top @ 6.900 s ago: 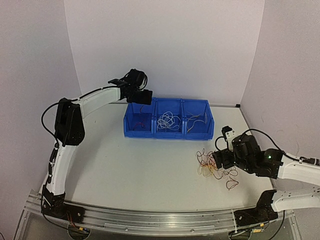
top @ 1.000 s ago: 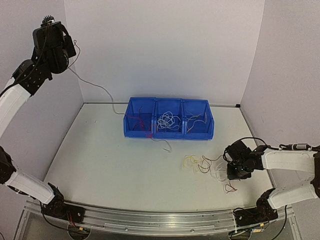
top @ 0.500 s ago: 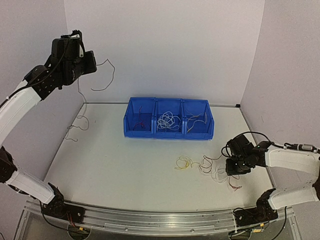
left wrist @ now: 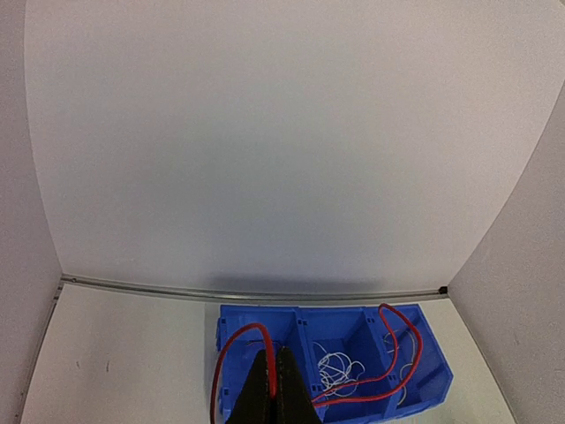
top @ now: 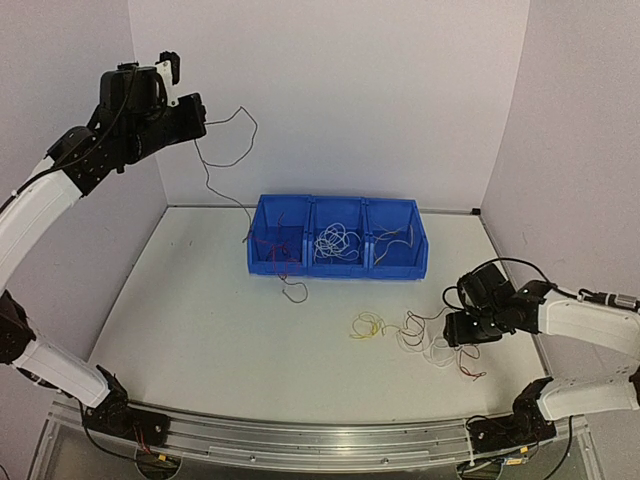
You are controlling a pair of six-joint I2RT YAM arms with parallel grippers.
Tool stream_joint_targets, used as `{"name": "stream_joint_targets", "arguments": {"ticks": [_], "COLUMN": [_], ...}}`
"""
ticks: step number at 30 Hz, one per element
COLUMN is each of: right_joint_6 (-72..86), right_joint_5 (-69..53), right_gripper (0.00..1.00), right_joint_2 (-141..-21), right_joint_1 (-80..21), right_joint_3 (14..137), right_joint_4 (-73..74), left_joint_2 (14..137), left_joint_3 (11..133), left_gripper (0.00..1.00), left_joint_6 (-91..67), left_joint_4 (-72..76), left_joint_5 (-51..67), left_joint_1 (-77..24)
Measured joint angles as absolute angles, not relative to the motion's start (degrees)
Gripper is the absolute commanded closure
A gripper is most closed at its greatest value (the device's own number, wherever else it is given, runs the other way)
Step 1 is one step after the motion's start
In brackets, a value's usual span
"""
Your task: Untangle the cables
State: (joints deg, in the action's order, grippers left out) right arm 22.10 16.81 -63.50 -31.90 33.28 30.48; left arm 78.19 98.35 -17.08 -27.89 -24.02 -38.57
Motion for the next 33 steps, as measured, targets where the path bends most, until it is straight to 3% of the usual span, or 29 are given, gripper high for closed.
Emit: {"name": "stream_joint_targets", "arguments": {"ticks": [5,9,21,33], "right_joint_6": [20.71,19.13,14.10,13.52], "right_joint_5": [16.17,15.84,14.45,14.84], "right_gripper": [0.15,0.11,0.11,0.11], "right_joint_2": [-61.97,-61.06,-57.84,-57.82], "right_joint_1": [-31.89,-31.90,-31.90,-31.89], "right_joint_3": [34.48,35.54,38.26,38.26], "right_joint_4": [30.43,30.47,29.74,29.61], "left_joint_2": [78.67,80.81,87.11,92.81], "left_joint_3": [98.80,100.43,106.52,122.94], "left_gripper": [1.00,1.00,1.00,1.00], "left_joint_6": [-18.28,-18.84,-18.90,-16.09], "left_joint_4": [-28.14,-27.97,-24.95,-16.43], "left_joint_5": [-19.96,-17.27,-11.98,-8.75], "left_joint_1": [-38.57,-38.57,-38.57,-38.62]}}
